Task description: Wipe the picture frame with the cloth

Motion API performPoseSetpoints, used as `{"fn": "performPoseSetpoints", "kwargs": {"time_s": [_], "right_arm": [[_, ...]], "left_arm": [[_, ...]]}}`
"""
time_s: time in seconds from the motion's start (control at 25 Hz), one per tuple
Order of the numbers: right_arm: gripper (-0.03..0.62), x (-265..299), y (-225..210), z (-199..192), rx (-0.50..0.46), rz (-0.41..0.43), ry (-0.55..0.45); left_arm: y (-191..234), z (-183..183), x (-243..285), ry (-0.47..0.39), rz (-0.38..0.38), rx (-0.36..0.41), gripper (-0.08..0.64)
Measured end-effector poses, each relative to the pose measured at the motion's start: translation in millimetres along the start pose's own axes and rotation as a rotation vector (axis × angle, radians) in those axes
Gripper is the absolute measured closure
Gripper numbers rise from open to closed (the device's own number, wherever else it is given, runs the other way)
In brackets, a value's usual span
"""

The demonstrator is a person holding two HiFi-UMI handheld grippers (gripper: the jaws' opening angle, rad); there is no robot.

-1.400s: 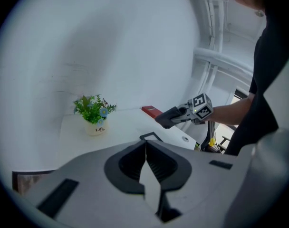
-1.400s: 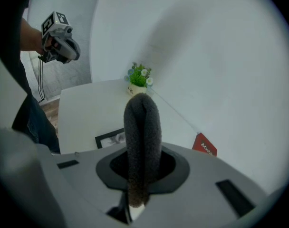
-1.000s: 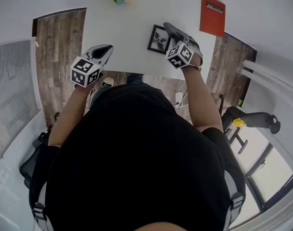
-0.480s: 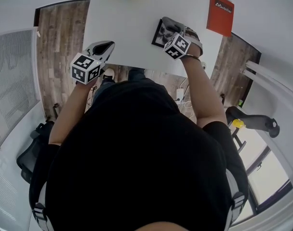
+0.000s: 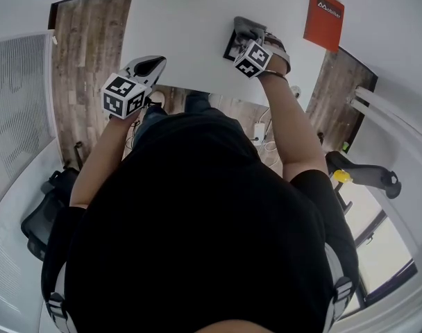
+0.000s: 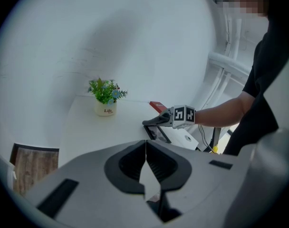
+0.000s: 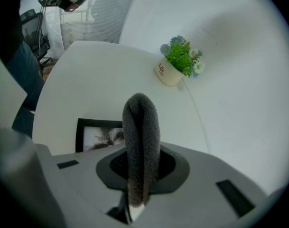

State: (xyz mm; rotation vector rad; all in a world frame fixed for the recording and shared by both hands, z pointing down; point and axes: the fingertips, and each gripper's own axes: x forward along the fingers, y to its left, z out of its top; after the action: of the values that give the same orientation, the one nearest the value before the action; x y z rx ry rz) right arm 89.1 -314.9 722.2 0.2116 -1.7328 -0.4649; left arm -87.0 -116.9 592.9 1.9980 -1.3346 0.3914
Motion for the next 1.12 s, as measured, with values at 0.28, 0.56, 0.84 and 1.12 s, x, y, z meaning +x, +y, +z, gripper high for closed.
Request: {"fn": "performPoseSetpoints", "kwargs": {"time_s": [0.28, 0.56, 0.84, 1.12], "right_arm": [[0.548, 3, 9, 3, -0.006, 0.006, 0.017], [0.548, 7, 26, 5, -0.019, 0.034, 0.03], [0.548, 7, 40, 9, -0.011, 0.054, 0.041], [0.548, 7, 52, 7, 0.004, 0.068, 0.05]], "left_arm": [[0, 0, -3, -0.006, -0.004, 0.001, 0.549], [2, -9, -7, 0.002, -0.013, -0.012, 0.549], [7, -11, -11, -0.001, -0.017, -0.013, 0.549], [10, -13, -12, 0.002, -0.031, -0.017, 0.549]]}}
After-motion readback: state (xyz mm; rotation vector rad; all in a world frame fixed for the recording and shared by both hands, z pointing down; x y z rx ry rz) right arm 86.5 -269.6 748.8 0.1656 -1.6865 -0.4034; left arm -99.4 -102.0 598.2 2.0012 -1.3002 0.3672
